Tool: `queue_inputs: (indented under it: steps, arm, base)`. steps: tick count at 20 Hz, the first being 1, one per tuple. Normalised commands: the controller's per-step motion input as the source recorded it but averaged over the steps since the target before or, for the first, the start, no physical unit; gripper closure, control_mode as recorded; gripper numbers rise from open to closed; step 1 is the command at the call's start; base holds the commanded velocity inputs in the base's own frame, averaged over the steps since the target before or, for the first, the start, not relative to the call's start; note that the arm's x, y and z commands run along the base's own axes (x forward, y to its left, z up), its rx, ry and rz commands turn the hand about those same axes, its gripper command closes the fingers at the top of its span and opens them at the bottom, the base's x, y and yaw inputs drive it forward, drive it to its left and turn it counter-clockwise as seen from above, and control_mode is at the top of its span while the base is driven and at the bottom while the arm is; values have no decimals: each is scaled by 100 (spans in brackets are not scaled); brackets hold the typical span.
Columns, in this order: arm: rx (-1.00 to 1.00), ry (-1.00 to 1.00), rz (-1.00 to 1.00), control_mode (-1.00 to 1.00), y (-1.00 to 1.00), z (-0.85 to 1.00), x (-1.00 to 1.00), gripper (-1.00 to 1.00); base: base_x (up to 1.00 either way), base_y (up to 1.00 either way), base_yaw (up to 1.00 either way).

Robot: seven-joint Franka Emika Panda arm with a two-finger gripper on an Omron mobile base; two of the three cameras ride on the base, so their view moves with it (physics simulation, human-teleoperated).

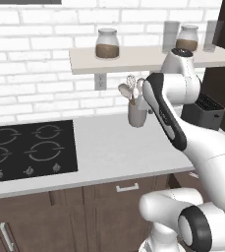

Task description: Pick the tongs from the drawer and place it on the counter.

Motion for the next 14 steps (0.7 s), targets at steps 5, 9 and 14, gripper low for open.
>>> queue_inputs:
  steps: [5,9,14]
  arm:
    - [0,-1,0,-100,-15,-4,-16,-100]
    - [1,-4,0,-100,-44,-20,-38,-100]
    - [2,-1,0,-100,-72,-27,-47,-100]
  base:
    - [0,0,0]
    - [0,0,0]
    - [0,0,0]
